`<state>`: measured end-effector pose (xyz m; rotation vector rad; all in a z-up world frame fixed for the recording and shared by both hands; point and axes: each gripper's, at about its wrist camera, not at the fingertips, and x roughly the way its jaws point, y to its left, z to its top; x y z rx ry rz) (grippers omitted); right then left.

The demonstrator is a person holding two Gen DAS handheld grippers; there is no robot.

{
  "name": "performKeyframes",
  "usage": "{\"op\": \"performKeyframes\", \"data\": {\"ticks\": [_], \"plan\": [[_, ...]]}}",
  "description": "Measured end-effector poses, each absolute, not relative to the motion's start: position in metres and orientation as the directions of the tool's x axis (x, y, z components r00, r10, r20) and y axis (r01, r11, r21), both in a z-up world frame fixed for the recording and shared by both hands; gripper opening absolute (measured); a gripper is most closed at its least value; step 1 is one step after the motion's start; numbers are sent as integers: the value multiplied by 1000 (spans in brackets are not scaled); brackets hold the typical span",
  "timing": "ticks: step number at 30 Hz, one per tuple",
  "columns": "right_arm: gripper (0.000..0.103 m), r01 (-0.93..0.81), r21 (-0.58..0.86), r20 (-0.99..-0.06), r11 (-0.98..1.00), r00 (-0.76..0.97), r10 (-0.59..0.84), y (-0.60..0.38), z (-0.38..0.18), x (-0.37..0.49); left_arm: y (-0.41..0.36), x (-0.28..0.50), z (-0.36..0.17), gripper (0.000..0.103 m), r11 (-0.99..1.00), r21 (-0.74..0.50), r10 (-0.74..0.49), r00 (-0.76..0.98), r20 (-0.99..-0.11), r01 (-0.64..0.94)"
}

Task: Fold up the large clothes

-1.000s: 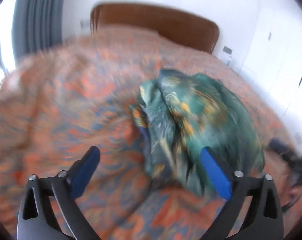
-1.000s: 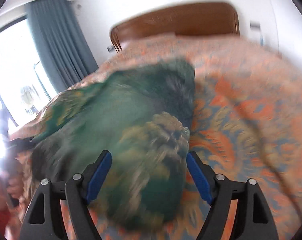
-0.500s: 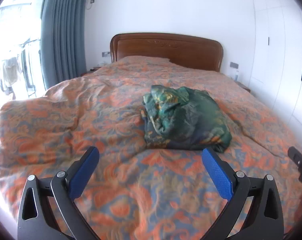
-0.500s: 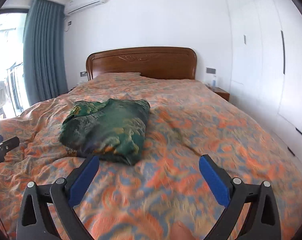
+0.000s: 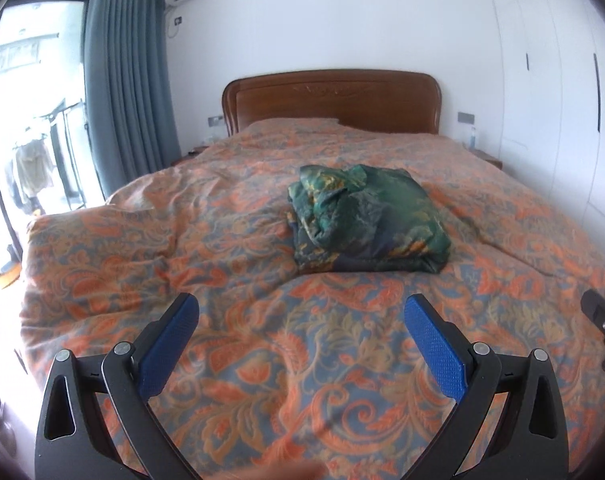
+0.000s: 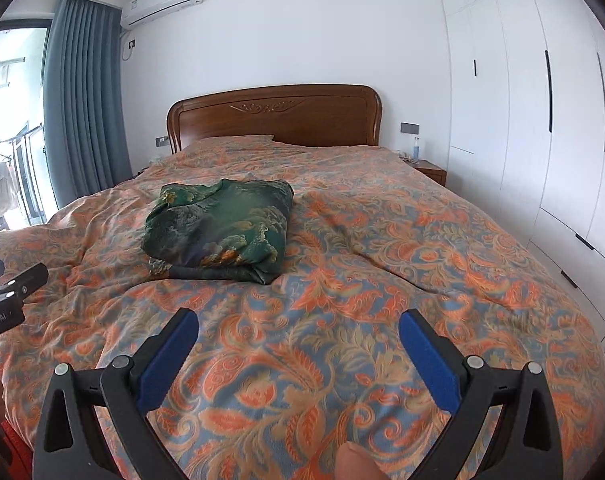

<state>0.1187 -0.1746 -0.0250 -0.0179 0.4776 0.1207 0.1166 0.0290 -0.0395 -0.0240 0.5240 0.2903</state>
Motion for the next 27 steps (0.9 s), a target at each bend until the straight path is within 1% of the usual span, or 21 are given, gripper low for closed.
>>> {"op": "performKeyframes", "data": {"ticks": [4,8,14,17,23,25,27], "plan": [[102,-104,-11,-452,995,887,88,-172,-25,110,26,112,-46,103,964,48,249,818,-518,-262],[102,-120,-16,-455,993,885,100,-168,-27,102,24,111,-50,103,972,14,204,809,-551,-235],[102,-150,2,-481,989,866,133,-165,-32,99,24,109,-45,103,975,-13,177,809,-560,-222],[102,-171,21,-500,985,851,159,-163,-31,101,25,108,-44,103,971,-11,191,802,-566,-239],[102,-161,-15,-497,987,858,132,-154,-29,97,27,106,-43,103,973,-15,178,792,-584,-229],[102,-160,-21,-500,987,857,128,-152,-26,96,25,106,-42,103,972,4,192,777,-600,-237],[102,-164,-25,-504,986,854,130,-150,-23,94,21,108,-41,103,967,52,229,755,-615,-250]]}}
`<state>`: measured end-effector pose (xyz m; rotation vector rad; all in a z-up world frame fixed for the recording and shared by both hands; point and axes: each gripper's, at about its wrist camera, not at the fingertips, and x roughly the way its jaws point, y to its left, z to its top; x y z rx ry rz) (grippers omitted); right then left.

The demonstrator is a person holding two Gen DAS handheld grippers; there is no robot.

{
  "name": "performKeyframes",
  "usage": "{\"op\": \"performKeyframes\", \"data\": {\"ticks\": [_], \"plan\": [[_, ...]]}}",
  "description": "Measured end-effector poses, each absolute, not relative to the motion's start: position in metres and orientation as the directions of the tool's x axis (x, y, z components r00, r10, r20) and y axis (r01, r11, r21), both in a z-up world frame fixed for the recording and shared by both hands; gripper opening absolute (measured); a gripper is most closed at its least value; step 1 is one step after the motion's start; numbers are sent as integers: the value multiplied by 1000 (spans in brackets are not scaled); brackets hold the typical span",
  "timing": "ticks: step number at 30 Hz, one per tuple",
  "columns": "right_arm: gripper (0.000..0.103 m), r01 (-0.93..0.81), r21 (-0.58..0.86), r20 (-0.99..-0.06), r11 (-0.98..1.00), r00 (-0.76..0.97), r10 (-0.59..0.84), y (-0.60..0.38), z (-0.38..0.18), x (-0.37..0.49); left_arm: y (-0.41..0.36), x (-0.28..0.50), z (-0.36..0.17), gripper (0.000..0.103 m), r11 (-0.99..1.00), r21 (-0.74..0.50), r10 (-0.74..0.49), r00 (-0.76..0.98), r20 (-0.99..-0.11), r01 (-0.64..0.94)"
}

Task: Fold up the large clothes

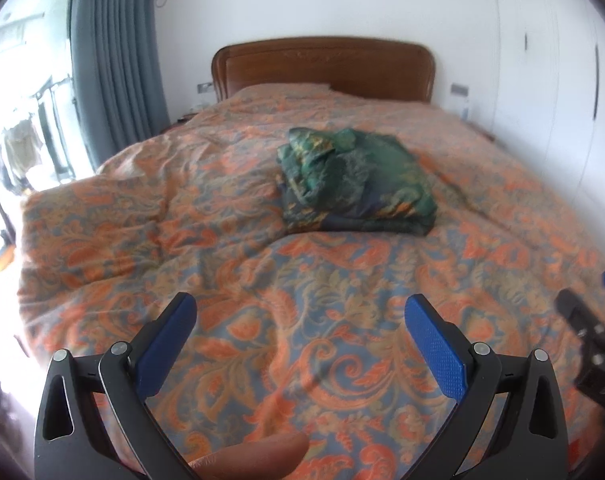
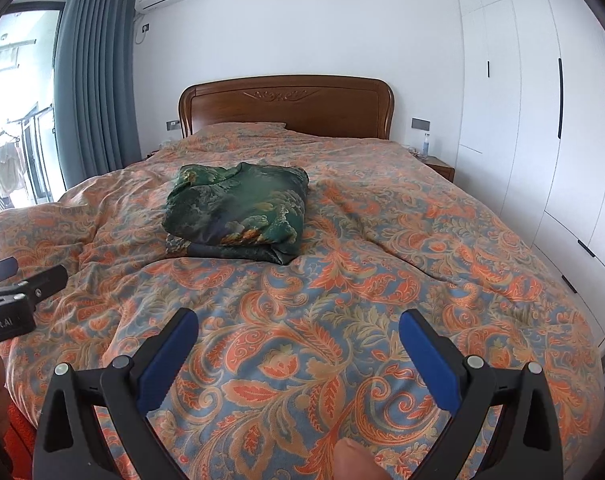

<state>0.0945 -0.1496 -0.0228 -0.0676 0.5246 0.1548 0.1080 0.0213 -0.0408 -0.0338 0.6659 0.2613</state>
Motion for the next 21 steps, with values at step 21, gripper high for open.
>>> {"op": "performKeyframes", "data": {"ticks": [21], "plan": [[102,-169,-47,-503,984,856,123,-146,-15,89,13,101,-36,103,973,65,215,764,-608,-222]]}}
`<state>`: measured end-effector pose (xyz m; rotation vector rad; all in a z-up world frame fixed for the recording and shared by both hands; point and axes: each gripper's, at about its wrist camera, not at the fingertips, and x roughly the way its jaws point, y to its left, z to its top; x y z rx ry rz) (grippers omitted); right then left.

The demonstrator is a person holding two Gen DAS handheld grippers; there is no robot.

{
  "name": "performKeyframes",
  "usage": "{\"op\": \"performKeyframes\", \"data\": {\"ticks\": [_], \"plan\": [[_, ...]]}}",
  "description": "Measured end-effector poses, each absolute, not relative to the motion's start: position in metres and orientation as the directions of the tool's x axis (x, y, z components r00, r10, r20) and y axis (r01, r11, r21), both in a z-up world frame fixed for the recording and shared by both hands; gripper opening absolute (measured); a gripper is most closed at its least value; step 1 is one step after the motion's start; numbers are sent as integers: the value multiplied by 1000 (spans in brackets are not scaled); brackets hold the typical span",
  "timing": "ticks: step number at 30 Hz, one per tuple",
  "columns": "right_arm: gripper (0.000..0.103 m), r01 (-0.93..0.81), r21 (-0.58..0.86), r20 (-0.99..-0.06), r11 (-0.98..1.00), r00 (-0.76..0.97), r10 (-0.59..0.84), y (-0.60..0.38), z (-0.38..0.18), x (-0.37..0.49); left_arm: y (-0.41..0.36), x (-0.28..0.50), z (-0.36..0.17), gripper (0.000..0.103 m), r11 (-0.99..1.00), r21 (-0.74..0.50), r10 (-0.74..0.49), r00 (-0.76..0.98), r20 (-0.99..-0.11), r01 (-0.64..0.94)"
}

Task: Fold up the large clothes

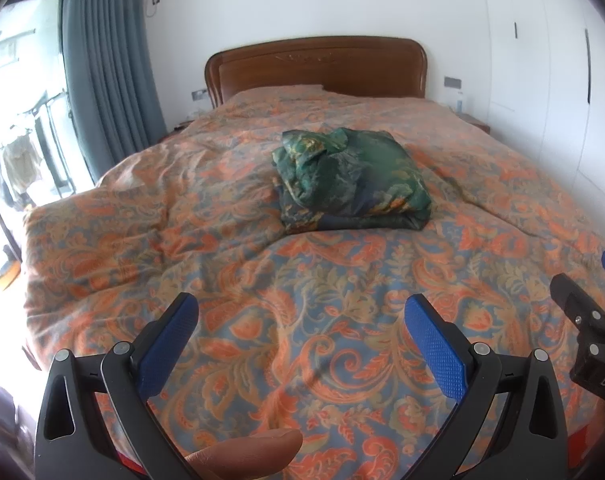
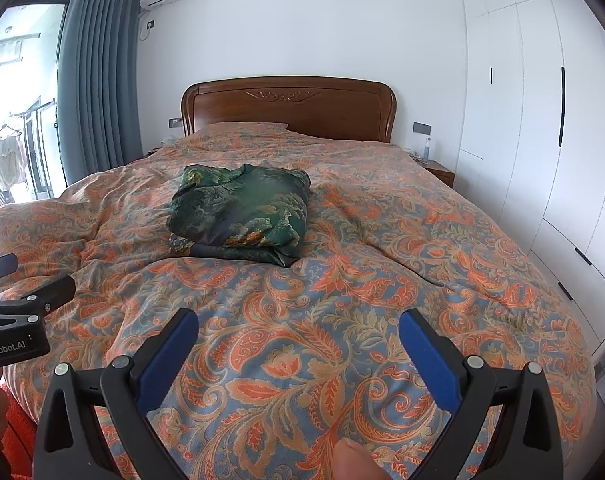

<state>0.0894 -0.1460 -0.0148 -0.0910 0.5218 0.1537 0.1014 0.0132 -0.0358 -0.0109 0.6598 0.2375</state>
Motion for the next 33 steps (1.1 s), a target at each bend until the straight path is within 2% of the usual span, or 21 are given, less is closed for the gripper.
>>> {"op": "performKeyframes", "data": {"ticks": [33], "plan": [[102,-185,-62,-497,981,858,131,-135,-7,88,15,101,-32,103,979,30,176,768,-616,-200]]}}
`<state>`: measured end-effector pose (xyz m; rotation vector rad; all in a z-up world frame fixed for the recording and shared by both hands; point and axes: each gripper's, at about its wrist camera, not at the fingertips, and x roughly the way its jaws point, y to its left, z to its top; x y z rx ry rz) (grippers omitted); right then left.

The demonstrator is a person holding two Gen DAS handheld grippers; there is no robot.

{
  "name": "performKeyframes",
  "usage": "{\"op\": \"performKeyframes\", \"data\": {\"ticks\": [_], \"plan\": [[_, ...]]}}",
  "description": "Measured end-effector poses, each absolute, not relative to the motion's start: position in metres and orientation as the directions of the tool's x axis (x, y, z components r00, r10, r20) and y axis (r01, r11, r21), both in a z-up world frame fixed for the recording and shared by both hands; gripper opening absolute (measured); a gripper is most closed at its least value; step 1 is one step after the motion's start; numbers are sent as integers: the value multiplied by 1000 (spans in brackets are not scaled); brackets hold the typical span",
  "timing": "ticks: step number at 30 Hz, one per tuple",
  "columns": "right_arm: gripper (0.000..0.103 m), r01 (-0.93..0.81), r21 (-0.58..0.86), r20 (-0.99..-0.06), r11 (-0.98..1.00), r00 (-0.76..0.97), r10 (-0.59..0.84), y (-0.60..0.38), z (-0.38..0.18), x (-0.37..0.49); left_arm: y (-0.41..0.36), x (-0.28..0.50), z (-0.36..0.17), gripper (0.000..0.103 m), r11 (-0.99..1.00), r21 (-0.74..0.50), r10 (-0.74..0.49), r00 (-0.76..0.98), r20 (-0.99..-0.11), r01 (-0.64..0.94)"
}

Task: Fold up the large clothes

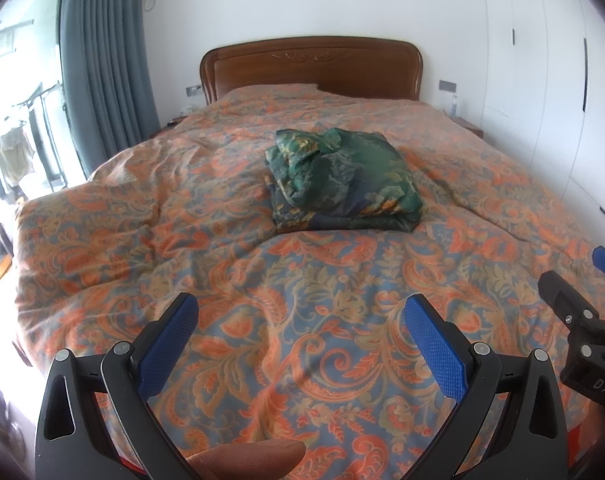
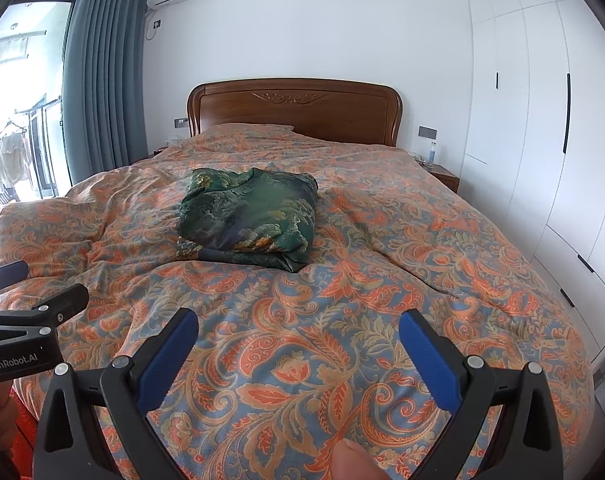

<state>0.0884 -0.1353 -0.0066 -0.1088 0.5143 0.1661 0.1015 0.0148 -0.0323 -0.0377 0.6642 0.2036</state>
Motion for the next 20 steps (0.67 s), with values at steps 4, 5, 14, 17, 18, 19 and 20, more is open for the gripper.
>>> {"op": "performKeyframes", "data": {"ticks": [4,5,14,17,18,19,20], "plan": [[102,-193,-74,-507,978,852,130,-130,-4,88,14,100,-30,103,980,24,169,773,-612,-196],[102,-196,-73,-509,978,851,132,-129,-3,87,14,100,-29,103,980,25,170,774,-610,-195],[102,-185,-82,-522,979,845,116,-128,-5,90,13,100,-31,103,982,18,161,775,-611,-190],[102,-179,-75,-530,981,841,113,-130,-7,90,14,101,-32,103,981,12,159,773,-614,-192],[102,-179,-72,-529,981,841,114,-132,-7,90,14,101,-31,103,980,14,164,774,-612,-197],[102,-178,-70,-529,982,841,115,-132,-6,91,14,101,-31,103,980,20,168,774,-610,-197],[102,-177,-68,-527,982,842,115,-133,-6,90,13,101,-32,103,980,23,171,775,-608,-198]]}}
